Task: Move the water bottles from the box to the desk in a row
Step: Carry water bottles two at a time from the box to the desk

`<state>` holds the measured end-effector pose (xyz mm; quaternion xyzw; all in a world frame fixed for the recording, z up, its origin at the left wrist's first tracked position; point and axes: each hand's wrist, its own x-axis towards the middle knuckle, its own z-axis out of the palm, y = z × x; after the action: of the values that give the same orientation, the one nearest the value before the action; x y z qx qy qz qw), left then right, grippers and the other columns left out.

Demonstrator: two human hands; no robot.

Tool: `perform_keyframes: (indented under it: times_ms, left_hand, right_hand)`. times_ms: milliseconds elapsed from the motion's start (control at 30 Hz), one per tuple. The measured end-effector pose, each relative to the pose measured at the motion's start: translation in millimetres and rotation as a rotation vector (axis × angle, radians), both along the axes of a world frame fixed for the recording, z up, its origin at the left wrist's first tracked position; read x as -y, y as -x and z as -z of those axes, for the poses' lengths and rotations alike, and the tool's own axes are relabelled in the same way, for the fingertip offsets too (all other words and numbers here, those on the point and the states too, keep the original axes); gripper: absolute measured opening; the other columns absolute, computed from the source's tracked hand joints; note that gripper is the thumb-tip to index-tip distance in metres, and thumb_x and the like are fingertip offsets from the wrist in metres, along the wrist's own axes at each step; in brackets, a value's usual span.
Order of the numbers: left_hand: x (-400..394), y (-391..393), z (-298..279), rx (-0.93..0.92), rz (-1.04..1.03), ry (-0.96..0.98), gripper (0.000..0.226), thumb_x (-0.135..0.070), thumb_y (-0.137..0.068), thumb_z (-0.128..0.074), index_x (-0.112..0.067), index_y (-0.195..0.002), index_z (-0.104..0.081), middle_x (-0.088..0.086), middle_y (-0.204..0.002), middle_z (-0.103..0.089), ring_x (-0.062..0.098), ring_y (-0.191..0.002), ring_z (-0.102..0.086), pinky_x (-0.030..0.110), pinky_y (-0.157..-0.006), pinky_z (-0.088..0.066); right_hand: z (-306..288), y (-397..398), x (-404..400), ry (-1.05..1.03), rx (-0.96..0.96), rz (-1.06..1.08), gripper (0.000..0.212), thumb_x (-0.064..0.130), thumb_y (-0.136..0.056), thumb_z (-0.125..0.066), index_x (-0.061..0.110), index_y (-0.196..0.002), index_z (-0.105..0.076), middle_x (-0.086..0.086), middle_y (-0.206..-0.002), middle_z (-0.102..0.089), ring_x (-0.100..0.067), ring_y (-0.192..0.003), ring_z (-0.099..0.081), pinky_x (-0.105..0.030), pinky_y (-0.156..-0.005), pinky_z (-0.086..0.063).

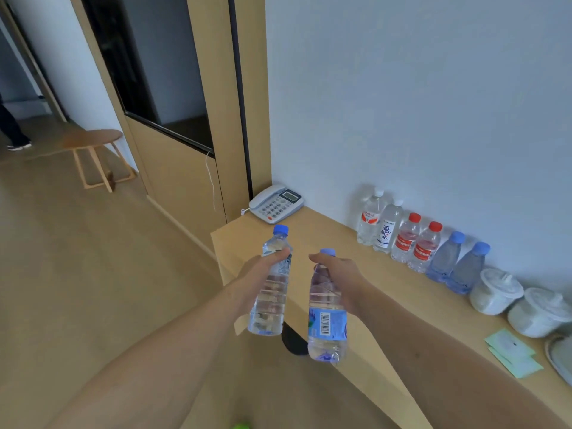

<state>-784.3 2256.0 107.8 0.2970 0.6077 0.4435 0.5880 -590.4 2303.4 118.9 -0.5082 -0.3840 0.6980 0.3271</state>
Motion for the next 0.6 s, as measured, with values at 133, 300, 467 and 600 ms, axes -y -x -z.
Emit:
perform_keyframes:
  times_ms: [133, 300, 467, 600]
  left_hand:
    - [-69.3, 37.9, 0.9, -0.008, 0.072, -0.009, 0.085, -0.058, -0.061, -0.089, -0.005, -0.123, -0.064, 0.016, -0.090, -0.070, 0.032, -0.076, -0.068, 0.048, -0.079, -0.056]
    - [-158.8, 77.0, -9.3, -0.064, 0.161, -0.033, 0.077, -0.061, -0.063, -0.087, -0.016, -0.123, -0.067, 0.009, -0.097, -0.077, 0.028, -0.081, -0.074, 0.041, -0.076, -0.061]
    - [-223.7, 88.4, -11.9, -0.073, 0.226, -0.019, 0.057, -0.063, -0.072, -0.082, -0.027, -0.114, -0.067, -0.013, -0.066, -0.075, 0.001, -0.051, -0.069, 0.015, -0.039, -0.048]
    - [-261.6, 81.9, -5.3, -0.083, 0.242, 0.004, 0.065, -0.056, -0.067, -0.087, -0.024, -0.117, -0.060, 0.007, -0.098, -0.079, 0.025, -0.078, -0.077, 0.034, -0.056, -0.059]
  right_hand:
    - [0.6, 32.7, -53.5, 0.011, 0.089, 0.069, 0.029, 0.026, -0.076, -0.086, 0.009, -0.086, -0.064, -0.007, -0.063, -0.064, -0.022, -0.050, -0.061, -0.036, -0.059, -0.060]
    - [-5.4, 65.1, -118.8, -0.134, 0.177, 0.095, 0.036, 0.026, -0.075, -0.089, 0.010, -0.075, -0.057, -0.012, -0.070, -0.055, -0.025, -0.067, -0.052, -0.031, -0.063, -0.043]
    - [6.0, 79.5, -166.5, -0.203, 0.310, 0.158, 0.055, 0.032, -0.073, -0.091, 0.023, -0.048, -0.043, 0.003, -0.051, -0.050, -0.022, -0.067, -0.062, -0.022, -0.060, -0.048]
    - [19.6, 76.8, -194.2, -0.205, 0.350, 0.172, 0.059, 0.046, -0.053, -0.093, 0.012, -0.070, -0.048, -0.007, -0.068, -0.037, -0.021, -0.070, -0.046, -0.036, -0.078, -0.048]
